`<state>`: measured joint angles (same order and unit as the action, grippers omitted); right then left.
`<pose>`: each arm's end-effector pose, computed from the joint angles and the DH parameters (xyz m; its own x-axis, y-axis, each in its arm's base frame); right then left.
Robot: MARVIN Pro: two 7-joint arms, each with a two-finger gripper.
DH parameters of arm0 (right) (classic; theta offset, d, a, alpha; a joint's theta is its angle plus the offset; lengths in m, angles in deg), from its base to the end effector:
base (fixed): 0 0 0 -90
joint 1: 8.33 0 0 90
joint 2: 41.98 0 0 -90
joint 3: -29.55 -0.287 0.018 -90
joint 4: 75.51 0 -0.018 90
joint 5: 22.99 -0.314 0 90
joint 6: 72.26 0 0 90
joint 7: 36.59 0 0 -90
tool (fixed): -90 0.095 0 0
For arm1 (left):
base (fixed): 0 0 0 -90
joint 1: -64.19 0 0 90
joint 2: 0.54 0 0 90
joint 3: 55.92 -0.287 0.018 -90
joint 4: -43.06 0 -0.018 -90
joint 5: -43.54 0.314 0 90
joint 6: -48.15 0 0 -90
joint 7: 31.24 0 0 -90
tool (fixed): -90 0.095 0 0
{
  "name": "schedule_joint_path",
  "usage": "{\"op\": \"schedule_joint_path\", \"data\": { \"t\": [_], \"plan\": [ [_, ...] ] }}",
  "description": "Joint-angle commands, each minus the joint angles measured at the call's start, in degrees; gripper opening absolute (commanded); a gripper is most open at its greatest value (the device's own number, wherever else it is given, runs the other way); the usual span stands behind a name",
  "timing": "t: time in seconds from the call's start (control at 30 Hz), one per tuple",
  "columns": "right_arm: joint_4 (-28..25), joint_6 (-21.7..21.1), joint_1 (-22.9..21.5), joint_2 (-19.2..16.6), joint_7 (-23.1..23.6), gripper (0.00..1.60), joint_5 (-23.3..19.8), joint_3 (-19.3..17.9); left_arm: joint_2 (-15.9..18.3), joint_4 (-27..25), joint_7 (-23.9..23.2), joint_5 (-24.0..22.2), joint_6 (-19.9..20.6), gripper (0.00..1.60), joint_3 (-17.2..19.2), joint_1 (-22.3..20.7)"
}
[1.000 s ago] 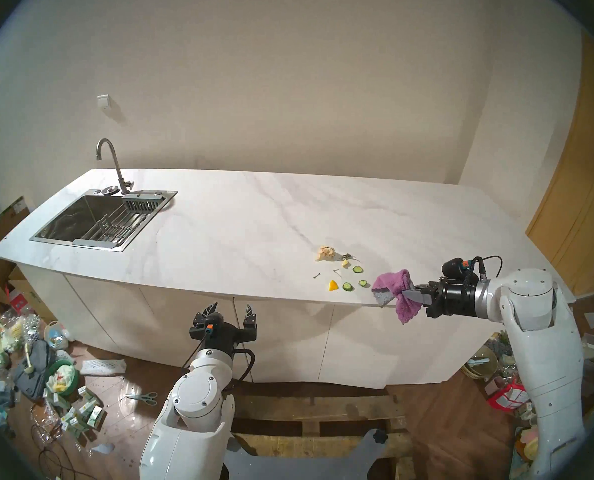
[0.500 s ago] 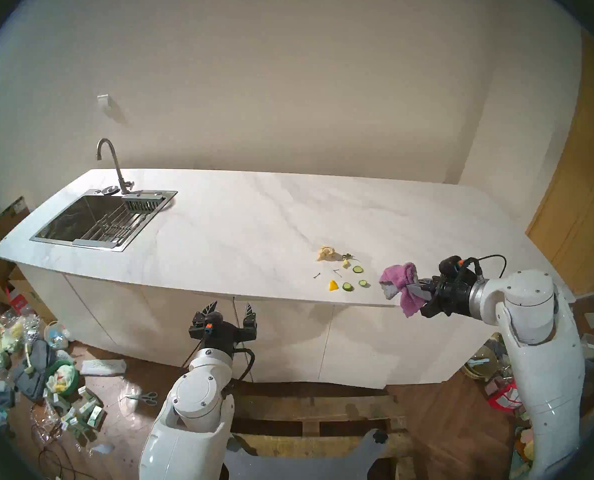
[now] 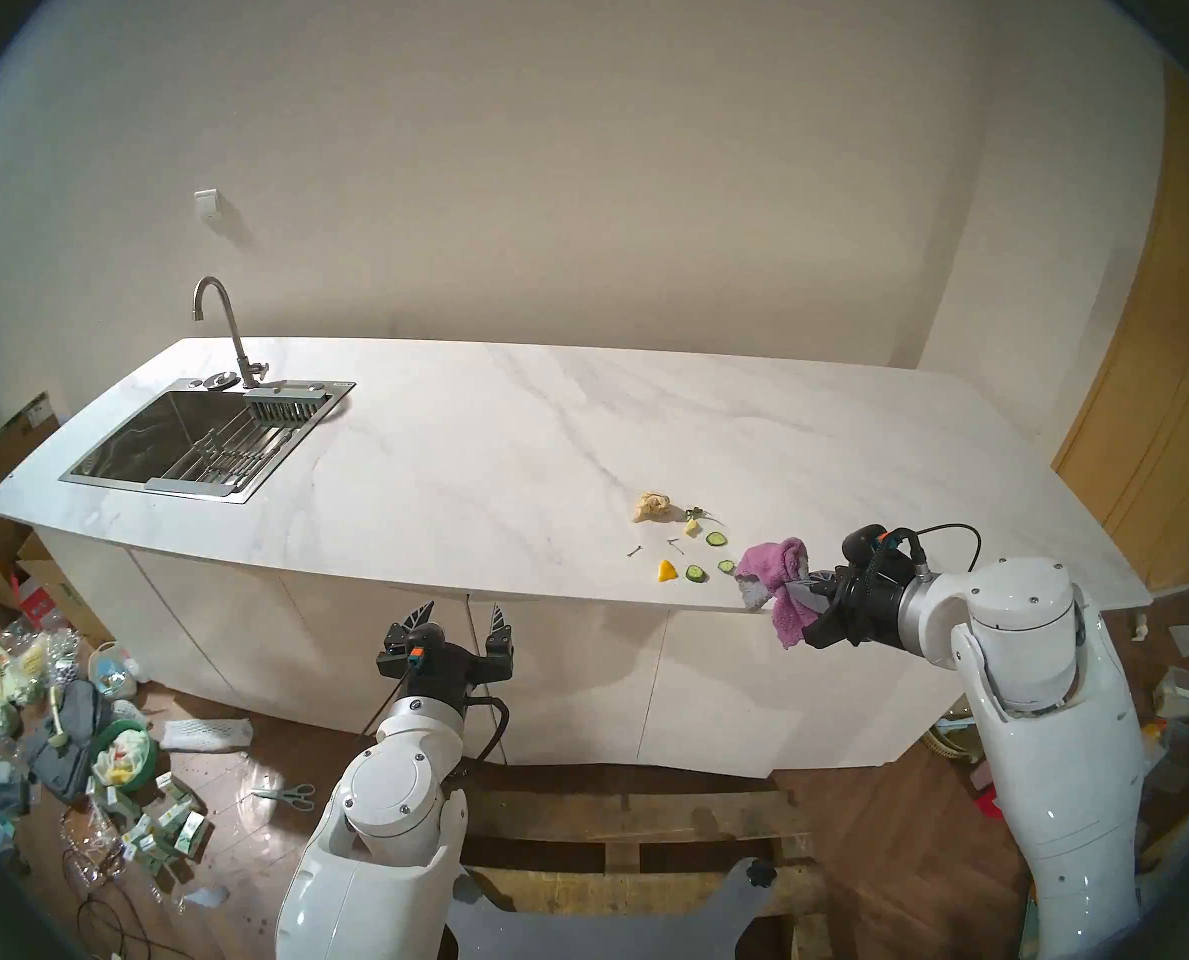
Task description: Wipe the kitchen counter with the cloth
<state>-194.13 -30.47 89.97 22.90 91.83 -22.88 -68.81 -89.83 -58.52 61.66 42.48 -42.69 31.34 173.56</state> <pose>0.3496 -0.0716 -0.2152 0.4545 0.3570 0.8161 0.4853 -0.8675 0.1092 0.3243 -0.0126 -0.3488 0.1221 0.0167 0.9924 0.0035 -0.9999 0.0163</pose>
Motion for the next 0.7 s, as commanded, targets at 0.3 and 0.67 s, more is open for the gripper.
{"op": "schedule_joint_path", "data": {
  "t": [0.3, 0.67],
  "plan": [
    [7.3, -4.4, -10.2, 1.4, 2.3, 0.0, -4.5, -0.1, 0.2, -1.7, -0.3, -0.2, -0.3, 1.6, -0.3, -0.2],
    [8.4, -3.6, -11.5, 1.5, 1.0, 0.0, -2.1, 4.5, 0.4, -1.7, -0.2, -0.3, -0.3, 1.6, -0.3, -0.1]
  ]
}}
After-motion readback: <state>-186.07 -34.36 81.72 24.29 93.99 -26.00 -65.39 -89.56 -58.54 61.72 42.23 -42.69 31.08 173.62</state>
